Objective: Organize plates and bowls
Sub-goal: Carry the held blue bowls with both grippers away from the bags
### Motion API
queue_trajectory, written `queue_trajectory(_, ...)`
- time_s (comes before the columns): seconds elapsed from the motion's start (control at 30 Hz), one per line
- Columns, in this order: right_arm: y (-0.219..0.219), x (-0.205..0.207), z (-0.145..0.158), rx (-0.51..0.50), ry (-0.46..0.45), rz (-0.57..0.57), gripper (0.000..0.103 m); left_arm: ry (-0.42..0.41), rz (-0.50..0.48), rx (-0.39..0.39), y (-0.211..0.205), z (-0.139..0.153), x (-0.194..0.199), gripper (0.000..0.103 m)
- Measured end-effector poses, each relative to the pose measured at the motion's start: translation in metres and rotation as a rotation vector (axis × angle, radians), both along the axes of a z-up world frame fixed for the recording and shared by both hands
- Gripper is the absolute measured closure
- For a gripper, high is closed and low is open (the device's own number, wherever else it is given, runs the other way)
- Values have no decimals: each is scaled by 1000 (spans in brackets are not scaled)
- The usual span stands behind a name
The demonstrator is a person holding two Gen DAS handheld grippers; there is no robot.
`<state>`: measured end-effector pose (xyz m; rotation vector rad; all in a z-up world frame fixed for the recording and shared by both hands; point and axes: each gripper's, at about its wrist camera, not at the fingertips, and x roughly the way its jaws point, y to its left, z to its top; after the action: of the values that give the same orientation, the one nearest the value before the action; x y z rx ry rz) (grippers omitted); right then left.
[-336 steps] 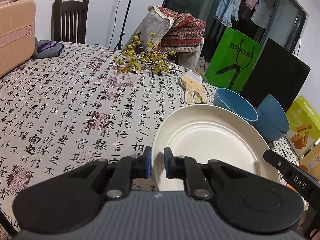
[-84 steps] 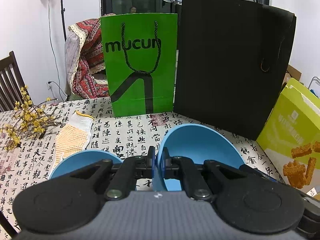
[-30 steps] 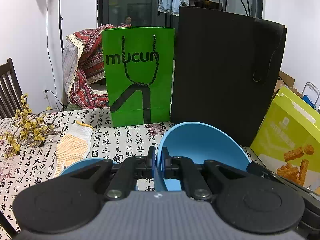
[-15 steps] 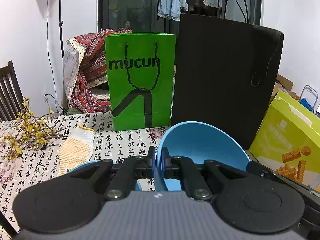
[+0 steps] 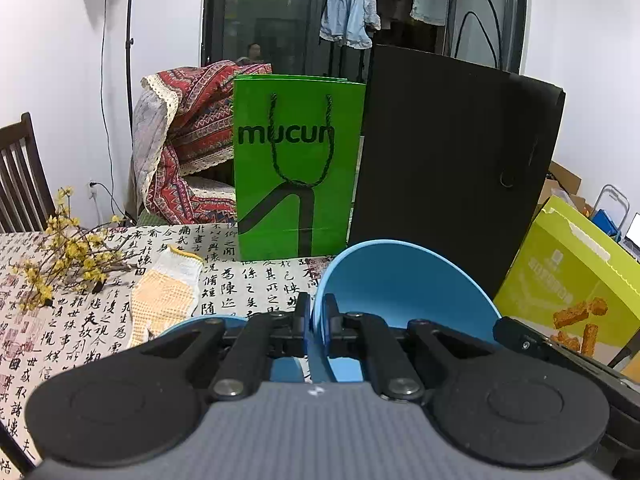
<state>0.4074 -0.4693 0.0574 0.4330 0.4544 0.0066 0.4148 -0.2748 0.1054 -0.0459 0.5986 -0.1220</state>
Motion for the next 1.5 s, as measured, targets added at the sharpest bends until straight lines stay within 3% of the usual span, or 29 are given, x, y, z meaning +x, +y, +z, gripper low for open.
queue_trajectory(1.5,93,-85,40,-75,-51,58,99,-76,55,-82,99,30,-99,96)
